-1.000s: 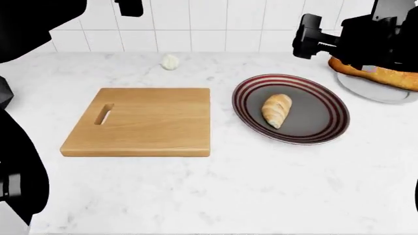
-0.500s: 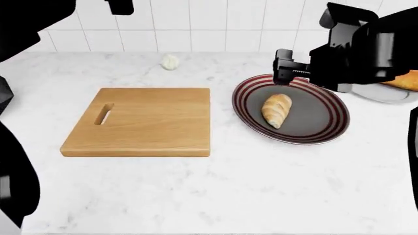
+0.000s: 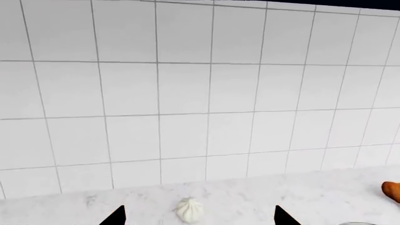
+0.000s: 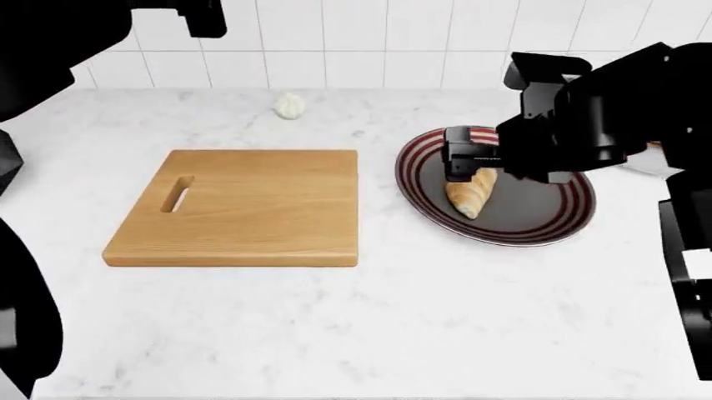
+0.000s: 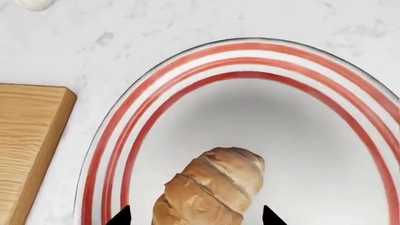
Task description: From the different types of pastries on the counter, select a croissant and place it on the cutting board. Then retrieve a jar of jam from the cabinet and place it alongside the croissant on the cutting board.
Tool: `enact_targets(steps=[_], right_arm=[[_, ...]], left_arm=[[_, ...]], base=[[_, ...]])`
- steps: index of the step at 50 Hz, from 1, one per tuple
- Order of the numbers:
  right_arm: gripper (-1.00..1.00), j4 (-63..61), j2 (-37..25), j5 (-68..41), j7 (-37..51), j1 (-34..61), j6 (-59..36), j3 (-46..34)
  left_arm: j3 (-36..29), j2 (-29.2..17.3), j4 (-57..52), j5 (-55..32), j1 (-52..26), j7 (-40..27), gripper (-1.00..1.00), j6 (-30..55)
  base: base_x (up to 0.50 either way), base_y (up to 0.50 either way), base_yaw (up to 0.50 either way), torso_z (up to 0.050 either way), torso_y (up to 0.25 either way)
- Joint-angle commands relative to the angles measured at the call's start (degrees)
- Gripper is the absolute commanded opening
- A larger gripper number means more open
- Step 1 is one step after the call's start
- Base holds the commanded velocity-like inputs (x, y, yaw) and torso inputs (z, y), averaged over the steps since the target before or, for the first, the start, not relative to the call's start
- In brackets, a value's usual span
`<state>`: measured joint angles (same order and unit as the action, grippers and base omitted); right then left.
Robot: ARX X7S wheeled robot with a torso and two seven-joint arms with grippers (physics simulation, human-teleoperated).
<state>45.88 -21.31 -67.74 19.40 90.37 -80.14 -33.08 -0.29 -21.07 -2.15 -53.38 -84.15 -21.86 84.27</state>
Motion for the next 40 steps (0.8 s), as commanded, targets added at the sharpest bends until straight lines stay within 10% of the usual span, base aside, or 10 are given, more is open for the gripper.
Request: enact_targets(steps=[1,13,14,40], right_arm=[[1.00,0.5,0.9,1.9,-3.9,-1.0,1.0,-3.8],[1.00,1.1,1.8,4.2,-7.5,-1.2,2.5,-7.5],[-1.00,1.0,1.8,4.3,-7.7,-1.2,2.6,-7.7],[-1.00,-2.7,0.4,3.9,-7.4,4.5,1.3,-8.0]], left_arm=[[-1.3,-0.8,1.2,0.4,2.0,0.8,1.00,-3.1],[-1.9,-1.4,1.8,0.4,3.3,1.0,1.00,-4.7],[-2.1,-1.5,2.0,0.5,3.3,1.1,1.00,-5.0],[-1.4,-1.7,1.8,-1.8,1.8,-0.6,1.00,-4.3]], base=[[0.00,0.00,0.00,0.000,0.000],[0.00,0.00,0.00,0.000,0.000],[0.00,0.00,0.00,0.000,0.000],[0.00,0.00,0.00,0.000,0.000]])
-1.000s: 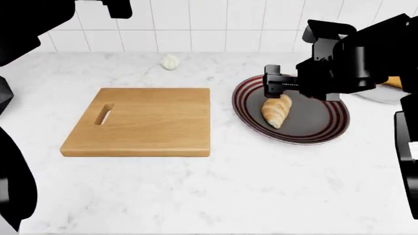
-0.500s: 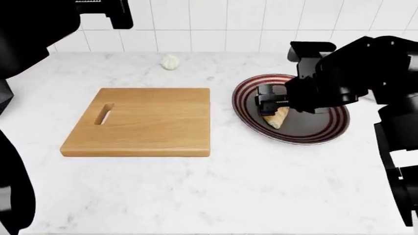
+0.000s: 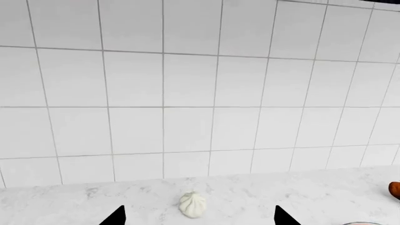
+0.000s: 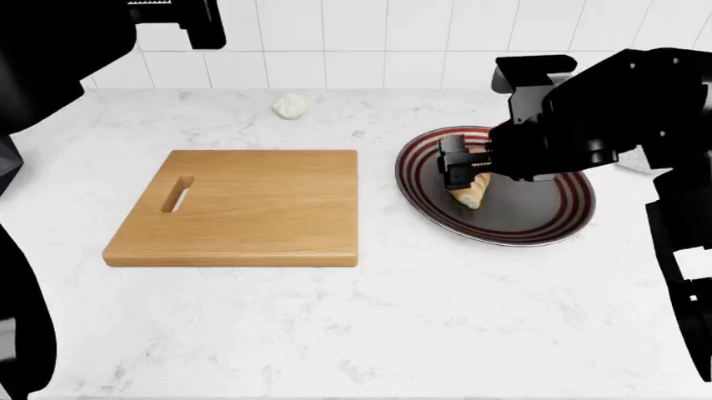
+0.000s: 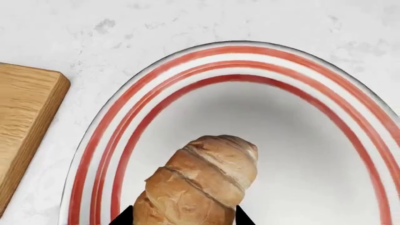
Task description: From the different types of pastries on the counter, select a croissant and place it on the cutting board. Then retrieve a jar of jam from the cabinet and place it alongside the croissant on the cutting board.
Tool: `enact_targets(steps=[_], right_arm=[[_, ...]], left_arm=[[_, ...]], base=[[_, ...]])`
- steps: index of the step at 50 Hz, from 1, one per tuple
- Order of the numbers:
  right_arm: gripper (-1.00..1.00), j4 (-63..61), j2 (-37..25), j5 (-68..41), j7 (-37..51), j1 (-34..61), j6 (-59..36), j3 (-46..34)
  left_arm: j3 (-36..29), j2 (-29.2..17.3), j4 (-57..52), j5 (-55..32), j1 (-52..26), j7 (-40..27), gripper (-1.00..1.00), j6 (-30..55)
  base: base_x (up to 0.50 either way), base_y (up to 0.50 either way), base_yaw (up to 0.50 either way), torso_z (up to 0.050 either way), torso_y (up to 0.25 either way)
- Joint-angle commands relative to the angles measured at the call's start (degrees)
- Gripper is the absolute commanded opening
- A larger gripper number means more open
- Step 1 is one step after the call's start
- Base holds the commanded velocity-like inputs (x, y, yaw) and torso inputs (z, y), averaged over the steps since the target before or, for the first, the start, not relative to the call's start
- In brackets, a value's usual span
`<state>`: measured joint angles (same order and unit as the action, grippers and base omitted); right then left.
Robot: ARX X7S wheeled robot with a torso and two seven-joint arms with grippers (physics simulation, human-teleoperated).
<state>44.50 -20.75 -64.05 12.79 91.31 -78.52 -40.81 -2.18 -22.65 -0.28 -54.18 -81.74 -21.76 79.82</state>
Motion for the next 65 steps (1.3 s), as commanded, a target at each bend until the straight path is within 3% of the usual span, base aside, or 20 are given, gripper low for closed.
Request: enact_targets(steps=[1,14,22,31,35,51,65], right_arm=[[-1.00,-1.2,-0.1,0.4,-1.1,4.0,-0.1,-0.5],[-1.00,5.0,7.5,5.3,-14.6,9.3,6.9,-7.2],[-1.00,23.5,20.5,13.0,-32.8,11.4,19.8,-15.6],[-1.00,17.3,20.8,-18.2,-30.1,13.8,29.7,-42.2],[-1.00,13.6,20.8,-24.6,-29.8,15.2,32.6,-47.9],[-1.00,4.6,20.8,-26.4,-30.6,16.2,38.1,-49.1],[-1.00,1.9,20.8,-29.5,-30.7,19.8,41.8,-49.4]], left_arm=[[0.5,-0.2,-0.1,-1.1,-0.6,-0.8,1.00,0.1],[1.9,-0.6,-1.1,-3.0,-1.3,-2.6,1.00,1.4],[1.8,-0.8,-1.0,-3.3,-1.3,-2.8,1.00,1.1],[3.2,-2.0,-1.9,-5.0,-1.9,-4.6,1.00,3.1],[3.9,-2.7,-2.4,-6.0,-2.4,-5.6,1.00,4.3],[6.9,-6.3,-4.0,-13.3,-5.9,-13.0,1.00,9.3],[6.2,-10.6,-2.6,-26.7,-10.6,-22.8,1.00,8.8]], base=[[0.00,0.00,0.00,0.000,0.000],[0.00,0.00,0.00,0.000,0.000],[0.00,0.00,0.00,0.000,0.000],[0.00,0.00,0.00,0.000,0.000],[0.00,0.00,0.00,0.000,0.000],[0.00,0.00,0.00,0.000,0.000],[0.00,0.00,0.00,0.000,0.000]])
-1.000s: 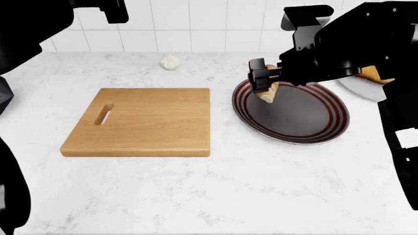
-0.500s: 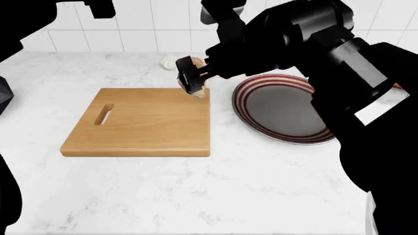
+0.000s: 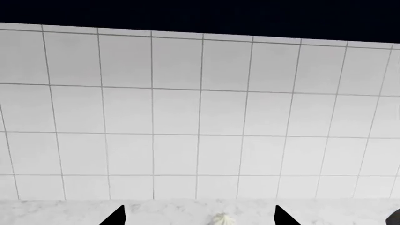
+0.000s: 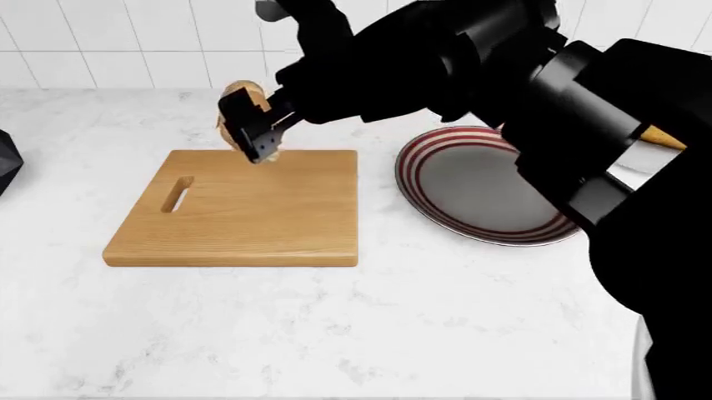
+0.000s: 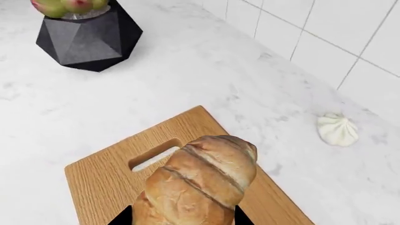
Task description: From the different types of pastries on the counter, select a croissant and place it on the cutting board. Then retrieve a jar of jam from the cabinet and place it alongside the croissant on the cutting board.
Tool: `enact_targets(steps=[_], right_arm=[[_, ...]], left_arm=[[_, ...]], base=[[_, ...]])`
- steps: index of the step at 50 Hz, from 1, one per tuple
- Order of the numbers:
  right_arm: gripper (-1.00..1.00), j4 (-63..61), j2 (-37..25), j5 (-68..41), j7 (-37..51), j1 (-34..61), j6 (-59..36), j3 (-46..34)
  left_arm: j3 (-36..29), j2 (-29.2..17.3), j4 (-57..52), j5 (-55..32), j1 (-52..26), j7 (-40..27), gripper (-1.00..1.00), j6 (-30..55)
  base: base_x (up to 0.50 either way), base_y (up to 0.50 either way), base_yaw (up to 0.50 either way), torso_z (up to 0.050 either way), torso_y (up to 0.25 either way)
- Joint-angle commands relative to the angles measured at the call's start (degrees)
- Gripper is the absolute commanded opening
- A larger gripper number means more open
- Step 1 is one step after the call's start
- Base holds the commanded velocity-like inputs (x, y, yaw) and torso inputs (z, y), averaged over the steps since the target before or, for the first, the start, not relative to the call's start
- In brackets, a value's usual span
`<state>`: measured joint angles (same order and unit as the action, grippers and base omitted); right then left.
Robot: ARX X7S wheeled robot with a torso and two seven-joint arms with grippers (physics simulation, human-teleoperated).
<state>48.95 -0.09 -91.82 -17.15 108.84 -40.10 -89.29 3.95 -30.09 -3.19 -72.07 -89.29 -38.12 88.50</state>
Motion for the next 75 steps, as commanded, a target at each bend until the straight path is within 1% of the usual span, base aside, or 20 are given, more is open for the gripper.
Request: enact_targets(steps=[1,15,20,30,33,40,41,46,56,62,68,75], right_arm=[[-1.00,-2.7,0.1,-1.8,-0.8,2.3,3.6,-0.9],[-1.00,-2.9,0.1,-1.3,-0.1,2.0,4.4,-0.9],[-1.00,-4.5,0.1,-1.7,0.0,2.2,4.4,-0.9],[-1.00,-7.2,0.1,-1.7,0.3,2.2,3.8,-0.9],[-1.00,-7.4,0.1,-1.2,0.3,2.0,3.4,-0.9],[-1.00,-8.0,0.1,-0.9,-0.2,1.9,2.8,-0.9],[1.00,-8.1,0.1,-1.0,-0.6,2.0,2.6,-0.9],[1.00,-8.3,0.1,-1.1,-1.1,2.1,2.1,-0.9],[1.00,-8.3,0.1,-1.6,-1.4,2.6,1.9,-0.9],[1.00,-7.4,0.1,-4.5,-1.9,4.6,2.4,-1.0],[1.00,-4.2,0.1,-10.9,-2.8,7.6,4.4,-1.4],[1.00,-0.3,0.1,-9.5,-0.2,7.2,8.7,-1.5]], left_arm=[[-0.1,-3.4,0.1,-9.1,-3.1,-6.4,1.00,-0.1],[-2.1,-6.6,-0.6,-13.7,-5.4,-6.5,1.00,-1.4],[-3.2,-7.3,-0.3,-13.6,-6.4,-5.8,1.00,-2.2],[-4.1,-8.7,-1.5,-12.7,-5.4,-4.4,1.00,-4.3],[-4.1,-9.1,-1.4,-13.7,-6.0,-5.0,1.00,-4.1],[-4.1,-10.2,0.0,-19.0,-8.8,-9.3,1.00,-2.6],[-4.2,-10.3,0.1,-19.5,-9.0,-9.7,1.00,-2.5],[-4.8,-10.9,1.0,-22.1,-10.3,-11.7,1.00,-2.6],[-6.1,-11.1,0.4,-20.2,-9.6,-9.7,1.00,-4.5],[-7.4,-10.6,-0.7,-16.4,-7.9,-6.5,1.00,-6.9],[-7.8,-10.5,-0.9,-15.0,-7.1,-5.0,1.00,-8.5],[-7.4,-10.3,-1.3,-15.4,-6.1,-4.9,1.00,-9.8]], base=[[0.00,0.00,0.00,0.000,0.000],[0.00,0.00,0.00,0.000,-0.013],[0.00,0.00,0.00,0.000,-0.107],[0.00,0.00,0.00,0.000,-0.172],[0.00,0.00,0.00,0.000,-0.184],[0.00,0.00,0.00,0.000,-0.152],[0.00,0.00,0.00,0.000,0.000],[0.00,0.00,0.00,0.000,0.000],[0.00,0.00,0.00,0.000,0.000],[0.00,0.00,0.00,0.000,0.000],[0.00,0.00,0.00,0.000,0.000],[0.00,0.00,0.00,0.000,0.000]])
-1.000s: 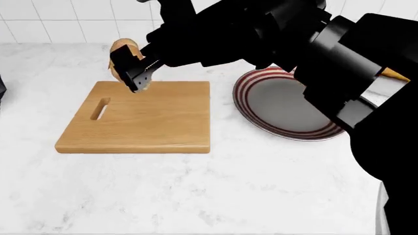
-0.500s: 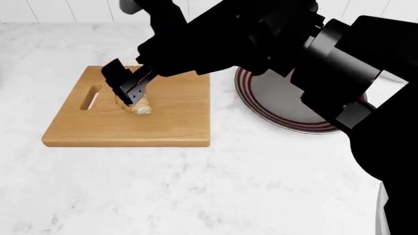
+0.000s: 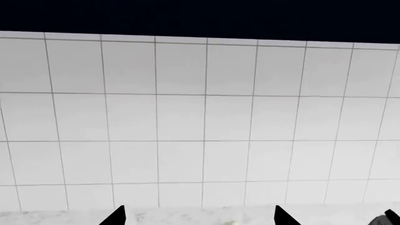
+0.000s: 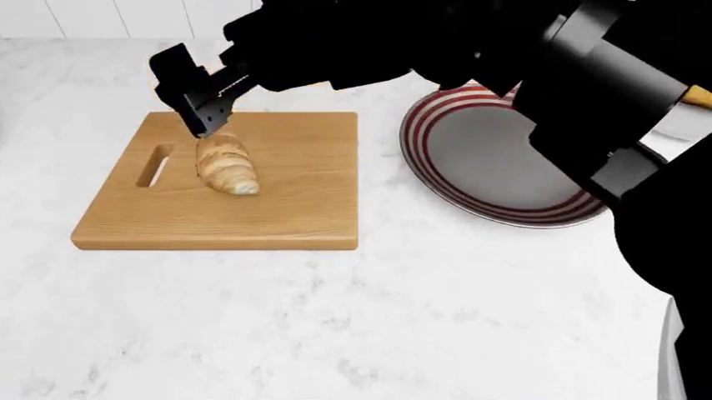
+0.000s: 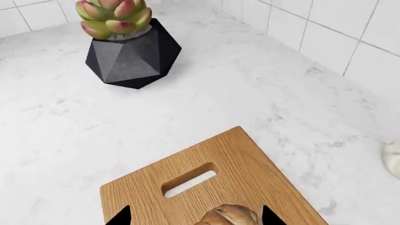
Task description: From the different types of pastries on the counter, select a croissant and place it on the cutting board. Then retrieve a jar of jam from the cabinet and place it alongside the croissant on the cutting board.
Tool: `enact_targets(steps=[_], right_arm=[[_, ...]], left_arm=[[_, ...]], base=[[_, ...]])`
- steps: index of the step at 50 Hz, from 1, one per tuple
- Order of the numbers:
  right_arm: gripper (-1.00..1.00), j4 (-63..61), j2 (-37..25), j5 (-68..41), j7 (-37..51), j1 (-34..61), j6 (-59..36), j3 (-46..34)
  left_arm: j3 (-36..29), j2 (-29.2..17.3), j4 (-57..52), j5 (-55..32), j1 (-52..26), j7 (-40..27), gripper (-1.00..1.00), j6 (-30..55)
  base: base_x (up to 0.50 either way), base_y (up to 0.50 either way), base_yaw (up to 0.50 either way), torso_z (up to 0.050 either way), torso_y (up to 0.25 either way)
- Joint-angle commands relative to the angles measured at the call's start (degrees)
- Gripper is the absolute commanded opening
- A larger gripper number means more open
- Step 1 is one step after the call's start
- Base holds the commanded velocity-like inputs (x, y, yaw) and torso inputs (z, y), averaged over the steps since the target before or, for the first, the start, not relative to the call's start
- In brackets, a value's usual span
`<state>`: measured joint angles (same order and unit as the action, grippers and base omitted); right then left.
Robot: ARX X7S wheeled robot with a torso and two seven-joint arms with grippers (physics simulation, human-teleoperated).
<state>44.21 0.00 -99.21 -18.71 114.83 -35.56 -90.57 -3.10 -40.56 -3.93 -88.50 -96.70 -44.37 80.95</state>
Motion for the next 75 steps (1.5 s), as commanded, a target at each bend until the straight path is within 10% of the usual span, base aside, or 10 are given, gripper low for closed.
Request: enact_targets(steps=[1,14,32,75], right_arm=[[1.00,4.9,0.0,-1.6,1.7,1.0,4.9,-0.2],[1.00,13.4,0.0,-1.7,5.9,-1.7,22.1,0.4],[1.00,-24.3,-22.6,-2.7,27.4,-5.3,27.8,3.9],[1.00,-29.2,-29.4,-1.0,34.1,-10.2,32.4,5.3]], left_arm=[[-0.3,0.2,-0.5,0.7,1.2,1.1,1.00,-2.2],[-1.9,2.5,-0.1,1.3,0.3,1.8,1.00,-3.9],[-2.2,6.4,-1.1,-0.4,2.9,0.2,1.00,-6.9],[0.1,7.1,-3.8,-1.9,16.6,-0.5,1.00,-12.6]], base=[[0.00,0.00,0.00,0.000,0.000],[0.00,0.00,0.00,0.000,0.000],[-0.17,-0.10,0.00,0.000,0.000],[-0.13,-0.50,0.00,0.000,0.000]])
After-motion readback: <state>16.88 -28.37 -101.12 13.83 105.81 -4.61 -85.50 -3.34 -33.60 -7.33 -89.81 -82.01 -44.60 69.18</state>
